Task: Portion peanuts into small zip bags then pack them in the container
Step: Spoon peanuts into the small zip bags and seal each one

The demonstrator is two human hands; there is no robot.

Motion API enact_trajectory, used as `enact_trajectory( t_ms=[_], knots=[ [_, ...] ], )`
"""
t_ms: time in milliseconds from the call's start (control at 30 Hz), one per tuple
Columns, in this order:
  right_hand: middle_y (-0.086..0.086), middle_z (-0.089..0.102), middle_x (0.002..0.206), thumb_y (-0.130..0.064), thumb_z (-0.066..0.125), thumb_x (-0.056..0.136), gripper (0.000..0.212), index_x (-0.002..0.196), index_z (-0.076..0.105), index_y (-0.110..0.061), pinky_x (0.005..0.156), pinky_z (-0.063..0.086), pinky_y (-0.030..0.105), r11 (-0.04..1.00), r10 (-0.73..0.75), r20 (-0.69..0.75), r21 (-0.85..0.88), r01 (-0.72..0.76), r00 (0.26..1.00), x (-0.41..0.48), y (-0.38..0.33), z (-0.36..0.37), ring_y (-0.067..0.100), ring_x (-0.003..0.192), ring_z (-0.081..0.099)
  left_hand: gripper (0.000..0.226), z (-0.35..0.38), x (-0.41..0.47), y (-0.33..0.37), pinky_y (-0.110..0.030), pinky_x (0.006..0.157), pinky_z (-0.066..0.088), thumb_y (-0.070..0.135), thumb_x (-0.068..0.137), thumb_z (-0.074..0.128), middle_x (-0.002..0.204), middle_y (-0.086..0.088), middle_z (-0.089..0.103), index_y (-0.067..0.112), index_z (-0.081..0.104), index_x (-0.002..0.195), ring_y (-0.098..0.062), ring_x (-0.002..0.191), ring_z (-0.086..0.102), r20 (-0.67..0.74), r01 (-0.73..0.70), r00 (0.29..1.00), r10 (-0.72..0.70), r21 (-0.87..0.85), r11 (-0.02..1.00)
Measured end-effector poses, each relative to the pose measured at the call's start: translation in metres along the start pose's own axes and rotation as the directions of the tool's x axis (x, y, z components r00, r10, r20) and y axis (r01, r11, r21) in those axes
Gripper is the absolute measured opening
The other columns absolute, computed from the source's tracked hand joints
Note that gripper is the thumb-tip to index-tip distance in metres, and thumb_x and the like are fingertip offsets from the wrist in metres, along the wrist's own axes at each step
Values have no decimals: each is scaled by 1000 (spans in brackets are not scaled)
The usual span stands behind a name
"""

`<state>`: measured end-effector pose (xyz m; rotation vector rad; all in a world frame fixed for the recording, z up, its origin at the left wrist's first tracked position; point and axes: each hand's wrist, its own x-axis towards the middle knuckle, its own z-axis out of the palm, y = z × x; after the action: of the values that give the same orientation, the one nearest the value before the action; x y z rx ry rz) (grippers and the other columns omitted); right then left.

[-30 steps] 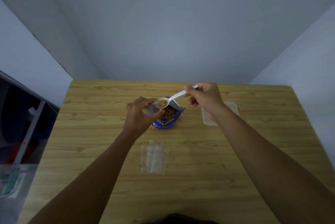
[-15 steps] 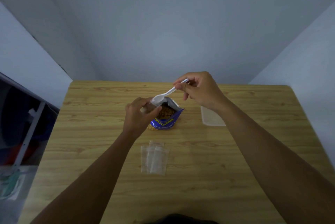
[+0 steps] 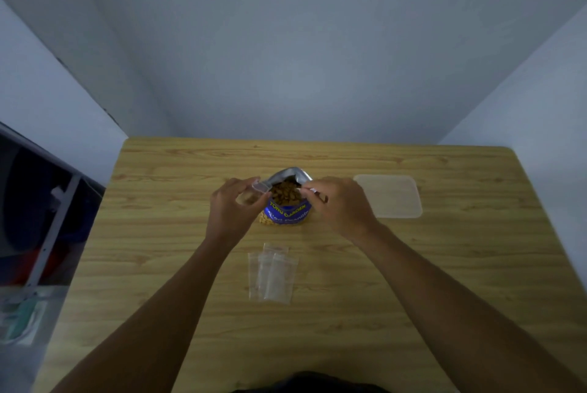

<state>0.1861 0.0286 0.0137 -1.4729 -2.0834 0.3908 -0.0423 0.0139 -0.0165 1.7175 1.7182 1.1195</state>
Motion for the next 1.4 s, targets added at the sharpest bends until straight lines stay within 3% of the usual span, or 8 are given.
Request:
enact_trajectory(
  t_ms=[167,333,533,733,933,1067,1233,1400],
  knots=[
    [-7,74,69,-25,74,90,14,90,82,-14,58,42,11,919,330,-40,243,-311,943,1,4,6,4,56,61,32,1,0,-3,-25,73,53,30,78,82,89,3,71,18,76,107,-3,80,64,28,14,1000,-14,-7,1000],
    [-10,64,50,-27,72,91,16,82,80,-16,48,48,21,830,458,26,347,-437,889,8,7,1,6,41,61,37,1,2,-2,-5,62,36,27,78,83,77,6,63,16,74,112,4,66,54,44,25,999,-25,3,1000],
    [6,69,53,-27,73,91,17,76,78,-21,50,49,21,734,534,115,429,-527,838,7,5,11,12,39,61,36,4,0,-1,-20,65,49,29,78,82,82,7,65,17,74,112,-6,72,62,56,57,997,-55,-44,997],
    [12,74,66,-25,74,90,19,71,74,-22,58,55,36,593,666,114,517,-617,737,12,16,9,16,43,59,38,3,0,-5,-29,72,55,32,78,81,89,5,67,19,74,112,-6,81,64,51,78,996,-75,-45,996],
    [15,76,83,-15,72,93,14,95,75,-2,43,45,21,368,771,183,653,-662,610,9,23,2,8,36,50,41,4,3,-2,-19,66,48,33,76,83,86,5,64,17,74,113,-8,74,63,35,86,996,-85,-21,996],
    [16,77,87,-15,72,92,9,95,75,-6,45,47,23,257,790,249,696,-671,560,8,26,-5,11,40,50,40,4,5,2,-28,66,53,34,76,83,86,4,63,21,73,112,-13,74,64,59,73,996,-72,-21,997],
    [14,76,80,-14,73,92,13,98,75,-2,44,43,23,207,761,276,754,-623,587,20,29,-19,12,41,49,41,3,9,8,-24,62,49,32,76,84,83,4,62,19,72,113,-11,69,59,74,54,996,-54,-3,999],
    [8,76,72,-13,72,92,9,87,74,-6,43,42,23,358,660,222,747,-560,718,39,14,-40,12,41,50,46,6,13,12,-12,62,44,32,74,85,86,3,63,21,72,116,-5,69,57,120,38,992,-34,-28,999]
  ],
)
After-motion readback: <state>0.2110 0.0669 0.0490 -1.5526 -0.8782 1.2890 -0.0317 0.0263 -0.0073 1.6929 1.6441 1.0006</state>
